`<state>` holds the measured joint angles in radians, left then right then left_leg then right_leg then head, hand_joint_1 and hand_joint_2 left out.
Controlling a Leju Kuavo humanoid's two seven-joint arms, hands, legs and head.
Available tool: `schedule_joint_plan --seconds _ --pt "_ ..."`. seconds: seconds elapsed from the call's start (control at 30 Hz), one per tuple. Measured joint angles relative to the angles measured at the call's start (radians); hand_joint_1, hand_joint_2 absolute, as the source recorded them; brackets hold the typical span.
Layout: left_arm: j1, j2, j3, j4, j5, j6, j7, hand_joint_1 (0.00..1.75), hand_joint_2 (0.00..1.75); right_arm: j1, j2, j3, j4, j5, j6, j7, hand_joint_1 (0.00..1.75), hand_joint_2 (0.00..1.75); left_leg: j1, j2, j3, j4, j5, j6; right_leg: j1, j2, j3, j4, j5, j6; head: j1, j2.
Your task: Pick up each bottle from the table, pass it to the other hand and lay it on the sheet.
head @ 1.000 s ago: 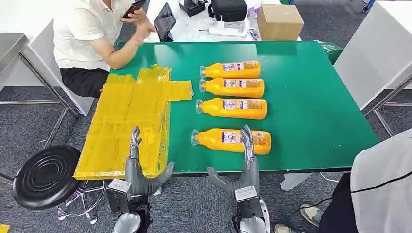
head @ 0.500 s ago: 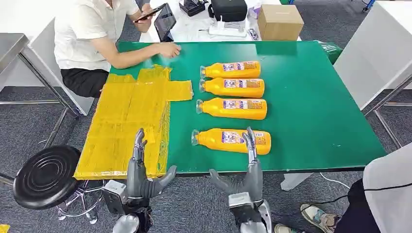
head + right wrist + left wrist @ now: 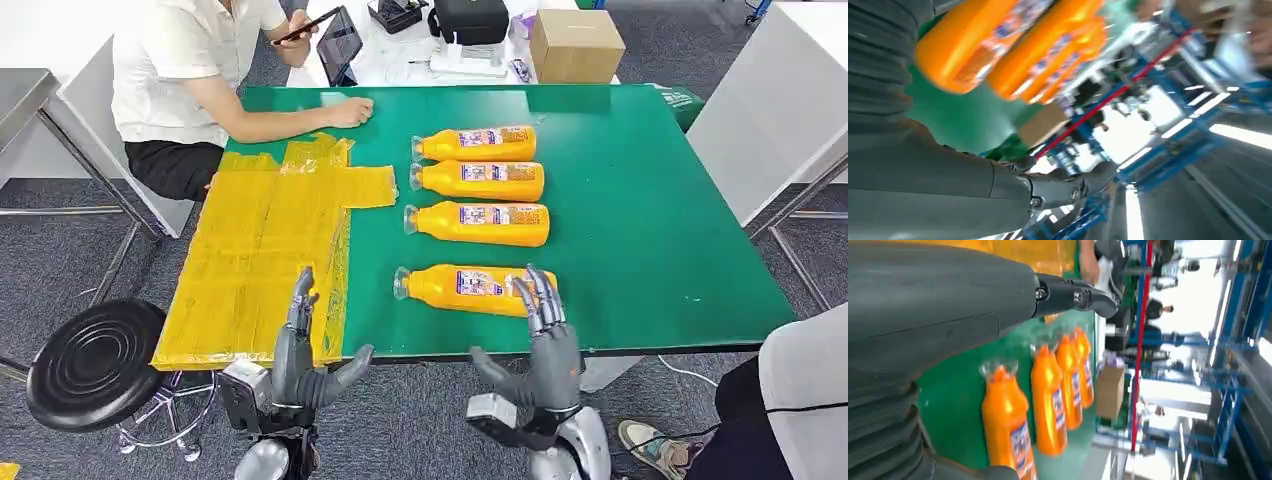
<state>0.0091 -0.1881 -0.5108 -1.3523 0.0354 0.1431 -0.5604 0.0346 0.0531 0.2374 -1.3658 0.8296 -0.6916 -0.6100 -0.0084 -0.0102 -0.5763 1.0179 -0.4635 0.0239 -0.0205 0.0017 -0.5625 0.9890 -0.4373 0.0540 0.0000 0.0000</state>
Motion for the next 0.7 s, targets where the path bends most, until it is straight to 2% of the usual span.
schedule_joint_plan --seconds 0.17,0.33,0.47,0.6,0.7 --pt "-0.013 0.006 -0.021 0.002 0.016 0.003 0.048 0.0 1.75 -0.085 -0.023 -0.057 0.11 0.02 0.0 0.059 0.0 1.75 0.0 0.0 0.0 0.0 0.0 0.0 0.0 0.0 0.0 0.0 0.001 0.002 0.0 0.0" --pt "-0.031 0.009 -0.046 0.016 -0.011 0.072 0.069 0.0 1.75 -0.184 -0.056 -0.056 0.255 0.031 0.034 0.179 0.0 1.75 0.0 0.0 0.0 0.0 0.0 0.0 0.0 0.0 0.0 0.0 0.002 0.002 0.0 0.0" --pt "-0.049 0.009 -0.066 0.027 -0.024 0.089 0.063 0.0 1.75 -0.259 -0.062 -0.049 0.364 -0.006 0.06 0.174 0.0 1.75 0.0 0.0 0.0 0.0 0.001 0.0 0.0 0.0 0.0 0.0 0.002 0.002 0.0 0.0" --pt "-0.055 0.009 -0.069 0.035 -0.026 0.09 0.063 0.0 1.75 -0.289 -0.062 -0.045 0.414 -0.012 0.065 0.17 0.0 1.75 0.0 0.0 -0.001 0.0 0.0 0.0 0.0 0.0 -0.001 0.0 0.001 0.002 0.0 0.0" --pt "-0.067 0.01 -0.079 0.043 -0.024 0.087 0.061 0.0 1.75 -0.315 -0.064 -0.032 0.448 -0.057 0.13 0.148 0.0 1.75 0.0 0.0 -0.001 0.0 0.0 0.0 0.0 0.0 -0.001 0.0 0.002 0.002 0.0 0.0"
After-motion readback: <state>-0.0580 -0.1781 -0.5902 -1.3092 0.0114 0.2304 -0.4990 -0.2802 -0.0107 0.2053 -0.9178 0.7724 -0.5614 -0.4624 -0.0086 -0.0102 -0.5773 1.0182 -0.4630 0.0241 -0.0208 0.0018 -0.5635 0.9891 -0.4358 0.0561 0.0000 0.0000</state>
